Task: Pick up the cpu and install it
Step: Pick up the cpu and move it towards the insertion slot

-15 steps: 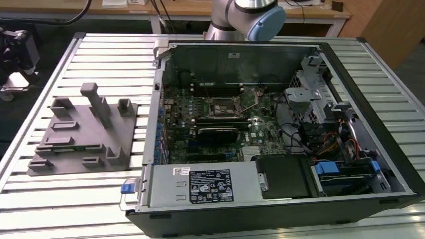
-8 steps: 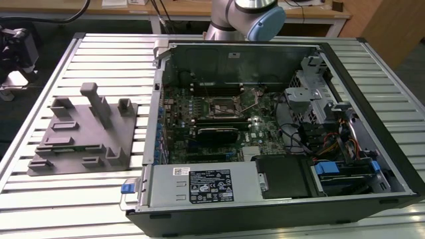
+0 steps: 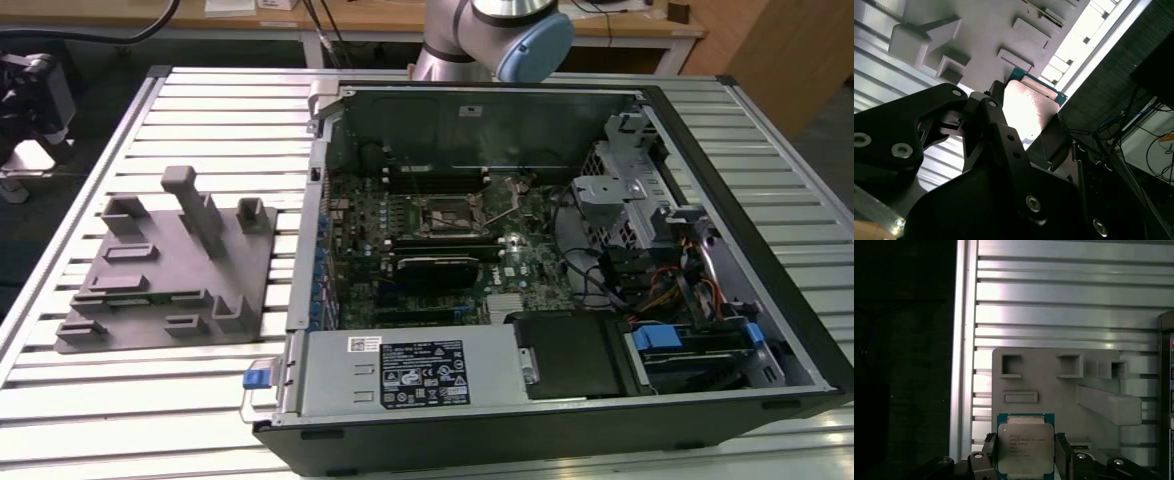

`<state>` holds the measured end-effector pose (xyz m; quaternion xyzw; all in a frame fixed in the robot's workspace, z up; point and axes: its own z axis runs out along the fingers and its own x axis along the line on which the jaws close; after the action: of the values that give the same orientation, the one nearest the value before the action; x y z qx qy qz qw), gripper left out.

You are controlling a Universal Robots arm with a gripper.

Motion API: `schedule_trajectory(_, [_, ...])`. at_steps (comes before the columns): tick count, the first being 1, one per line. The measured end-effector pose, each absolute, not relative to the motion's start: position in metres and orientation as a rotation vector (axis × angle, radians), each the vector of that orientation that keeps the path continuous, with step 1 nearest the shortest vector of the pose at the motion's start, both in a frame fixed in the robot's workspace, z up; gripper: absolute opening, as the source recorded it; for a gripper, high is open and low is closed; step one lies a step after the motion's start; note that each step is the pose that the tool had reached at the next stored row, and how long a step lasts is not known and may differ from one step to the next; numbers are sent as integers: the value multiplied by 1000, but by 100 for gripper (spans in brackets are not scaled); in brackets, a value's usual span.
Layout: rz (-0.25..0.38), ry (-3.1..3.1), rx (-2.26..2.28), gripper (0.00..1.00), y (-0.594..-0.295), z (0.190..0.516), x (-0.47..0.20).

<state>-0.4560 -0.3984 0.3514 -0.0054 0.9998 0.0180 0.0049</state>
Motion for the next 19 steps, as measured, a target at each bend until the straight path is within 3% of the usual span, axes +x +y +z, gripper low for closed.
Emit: schedule_trajectory(19, [57, 3131, -17, 54, -398, 358, -456])
